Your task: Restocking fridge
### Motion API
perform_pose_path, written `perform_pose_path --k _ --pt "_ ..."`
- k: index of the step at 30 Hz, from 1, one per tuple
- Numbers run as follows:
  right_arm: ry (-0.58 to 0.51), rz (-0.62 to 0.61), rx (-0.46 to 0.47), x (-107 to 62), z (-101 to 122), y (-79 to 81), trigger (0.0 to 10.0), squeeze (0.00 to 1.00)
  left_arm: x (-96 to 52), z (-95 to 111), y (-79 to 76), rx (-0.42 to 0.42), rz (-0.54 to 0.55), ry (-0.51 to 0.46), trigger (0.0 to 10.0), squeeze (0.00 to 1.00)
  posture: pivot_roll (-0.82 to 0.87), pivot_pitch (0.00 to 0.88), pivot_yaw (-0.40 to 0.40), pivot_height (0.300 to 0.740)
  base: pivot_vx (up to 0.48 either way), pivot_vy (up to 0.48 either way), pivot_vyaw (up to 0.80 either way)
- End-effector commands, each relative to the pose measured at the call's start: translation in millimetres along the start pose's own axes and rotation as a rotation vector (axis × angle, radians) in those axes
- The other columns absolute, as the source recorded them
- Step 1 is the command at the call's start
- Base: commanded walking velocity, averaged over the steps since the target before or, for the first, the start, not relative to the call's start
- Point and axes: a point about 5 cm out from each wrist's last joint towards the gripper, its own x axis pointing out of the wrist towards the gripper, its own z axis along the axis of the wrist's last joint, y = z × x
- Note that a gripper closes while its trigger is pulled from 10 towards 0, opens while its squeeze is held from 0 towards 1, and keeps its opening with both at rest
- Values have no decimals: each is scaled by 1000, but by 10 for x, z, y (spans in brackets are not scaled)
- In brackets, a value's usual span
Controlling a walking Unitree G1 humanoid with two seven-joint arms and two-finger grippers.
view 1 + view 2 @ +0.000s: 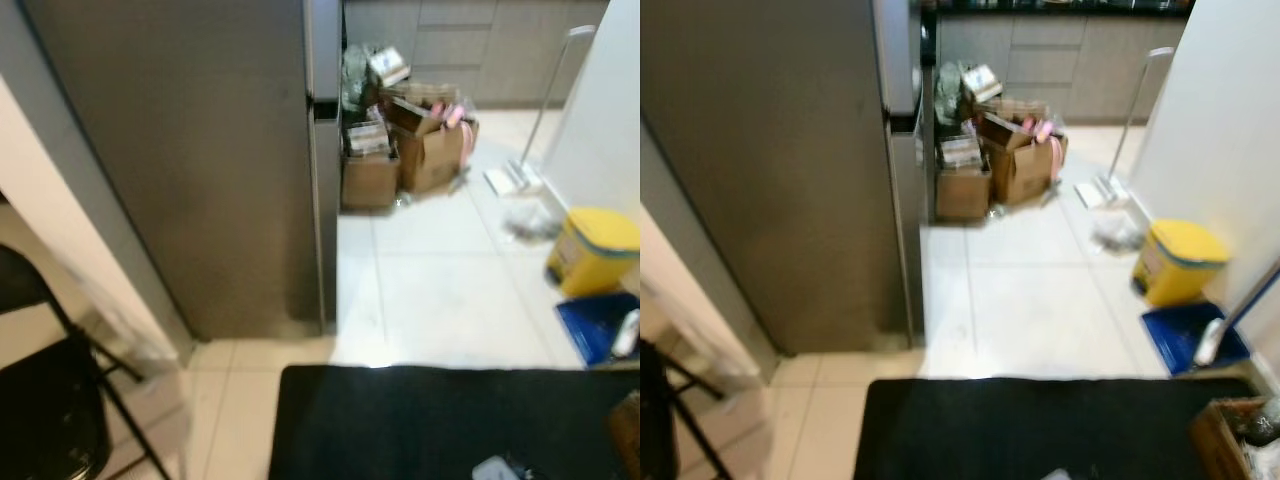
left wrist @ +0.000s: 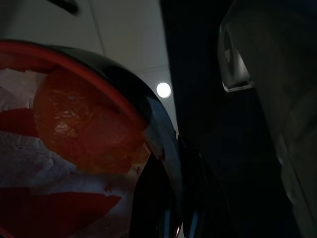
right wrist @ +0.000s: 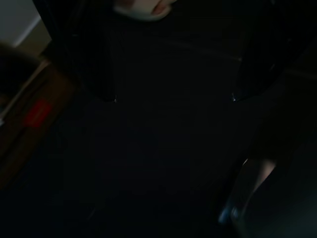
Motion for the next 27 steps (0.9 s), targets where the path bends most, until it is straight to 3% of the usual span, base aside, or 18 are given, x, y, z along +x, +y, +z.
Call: perform_pose_path --k 1,27 --pt "-7 0 -3 3 29 22 10000 0 5 -14 -50 0 -14 2 10000 0 -32 0 -5 740 270 0 0" --pt "-61 -11 23 5 147 12 10000 0 9 5 -69 2 -20 -3 10000 0 -33 0 -6 740 265 0 0"
